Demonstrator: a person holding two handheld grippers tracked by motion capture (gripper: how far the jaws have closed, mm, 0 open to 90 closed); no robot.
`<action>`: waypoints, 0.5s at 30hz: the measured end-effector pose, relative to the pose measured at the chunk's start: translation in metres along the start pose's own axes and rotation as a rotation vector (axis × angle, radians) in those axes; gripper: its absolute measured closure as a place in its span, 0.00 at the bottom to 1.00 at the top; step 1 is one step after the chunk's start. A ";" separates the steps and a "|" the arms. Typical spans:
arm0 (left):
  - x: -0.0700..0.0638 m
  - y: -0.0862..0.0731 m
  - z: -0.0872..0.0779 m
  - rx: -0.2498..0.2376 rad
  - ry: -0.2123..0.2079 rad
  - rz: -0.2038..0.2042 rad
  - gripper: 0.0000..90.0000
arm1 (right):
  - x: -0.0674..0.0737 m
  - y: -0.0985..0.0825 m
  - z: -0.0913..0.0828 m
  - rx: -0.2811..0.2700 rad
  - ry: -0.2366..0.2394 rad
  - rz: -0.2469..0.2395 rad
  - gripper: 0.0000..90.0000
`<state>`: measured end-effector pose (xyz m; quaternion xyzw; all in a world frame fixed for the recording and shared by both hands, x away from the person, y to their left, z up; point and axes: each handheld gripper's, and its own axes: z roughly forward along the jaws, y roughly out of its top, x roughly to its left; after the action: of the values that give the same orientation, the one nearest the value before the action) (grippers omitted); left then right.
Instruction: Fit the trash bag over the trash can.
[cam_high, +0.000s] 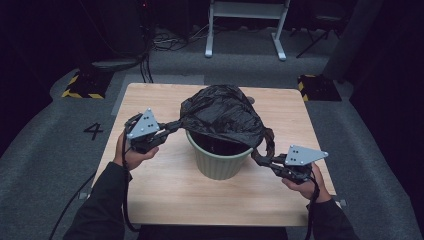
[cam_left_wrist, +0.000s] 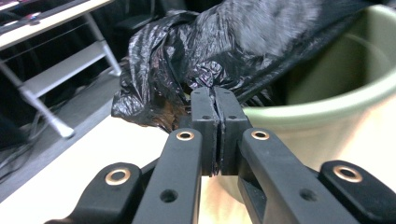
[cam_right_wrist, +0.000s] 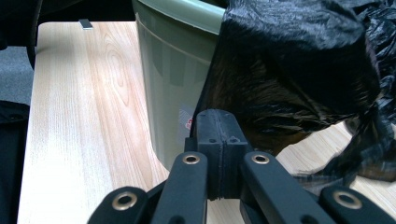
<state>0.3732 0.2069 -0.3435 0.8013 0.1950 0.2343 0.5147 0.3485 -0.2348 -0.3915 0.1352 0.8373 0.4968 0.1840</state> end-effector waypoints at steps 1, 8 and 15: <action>-0.001 -0.003 -0.003 -0.004 -0.006 -0.003 0.98 | 0.001 0.000 0.001 -0.005 0.005 0.000 1.00; -0.013 -0.019 -0.014 -0.025 -0.035 0.002 0.98 | 0.005 -0.002 0.005 -0.009 0.016 -0.004 1.00; -0.023 -0.032 -0.026 -0.057 -0.072 -0.012 0.98 | 0.007 -0.006 0.006 -0.017 0.063 0.007 1.00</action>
<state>0.3371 0.2257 -0.3677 0.7930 0.1742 0.2076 0.5455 0.3447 -0.2304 -0.4003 0.1210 0.8379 0.5086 0.1569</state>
